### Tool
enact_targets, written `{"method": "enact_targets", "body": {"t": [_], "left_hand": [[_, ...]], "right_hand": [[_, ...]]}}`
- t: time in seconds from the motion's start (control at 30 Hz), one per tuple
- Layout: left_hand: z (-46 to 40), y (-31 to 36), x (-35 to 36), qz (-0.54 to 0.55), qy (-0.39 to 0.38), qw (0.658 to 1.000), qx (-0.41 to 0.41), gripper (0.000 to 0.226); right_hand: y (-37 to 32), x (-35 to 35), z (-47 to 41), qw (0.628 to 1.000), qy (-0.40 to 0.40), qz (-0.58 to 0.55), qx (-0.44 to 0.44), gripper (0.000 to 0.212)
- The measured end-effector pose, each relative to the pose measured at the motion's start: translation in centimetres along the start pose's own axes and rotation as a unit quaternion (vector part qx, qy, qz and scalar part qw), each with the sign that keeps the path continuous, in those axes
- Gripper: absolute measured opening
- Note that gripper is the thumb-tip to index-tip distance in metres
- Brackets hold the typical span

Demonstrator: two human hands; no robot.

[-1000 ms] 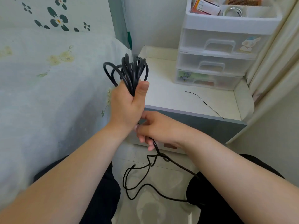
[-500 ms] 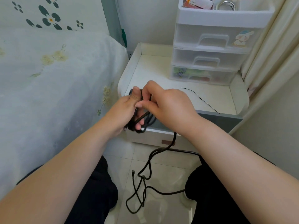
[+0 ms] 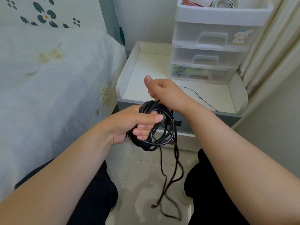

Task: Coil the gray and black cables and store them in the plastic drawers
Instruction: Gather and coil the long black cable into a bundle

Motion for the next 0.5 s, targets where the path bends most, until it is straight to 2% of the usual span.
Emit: {"method": "enact_targets", "body": {"t": [0.13, 0.27, 0.33, 0.4, 0.5], "left_hand": [[0.4, 1.3, -1.5, 0.086, 0.026, 0.996, 0.023, 0.03], [1.1, 2.4, -2.9, 0.189, 0.025, 0.981, 0.046, 0.01], [1.2, 2.8, -3.2, 0.227, 0.013, 0.972, 0.054, 0.009], [1.4, 3.1, -3.4, 0.242, 0.016, 0.968, 0.063, 0.009], [1.7, 3.1, -3.8, 0.219, 0.057, 0.971, 0.071, 0.008]], "right_hand": [[0.1, -0.2, 0.2, 0.993, -0.063, -0.102, -0.017, 0.043], [1.7, 0.6, 0.2, 0.993, -0.104, -0.056, 0.01, 0.06], [2.3, 2.6, 0.7, 0.98, -0.163, -0.106, 0.031, 0.069], [1.9, 4.6, 1.5, 0.953, -0.22, -0.205, 0.041, 0.074], [2.1, 5.1, 1.6, 0.943, -0.215, -0.246, 0.063, 0.078]]}}
Point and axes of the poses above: each hand's wrist, its own z-axis away from the middle knuckle, its own x-axis out of the palm, y = z × x, the point moved 10 cm from there along -z, towards the middle knuckle, and after that the axes turned 6 degrees about z, right-handed, at the moved point
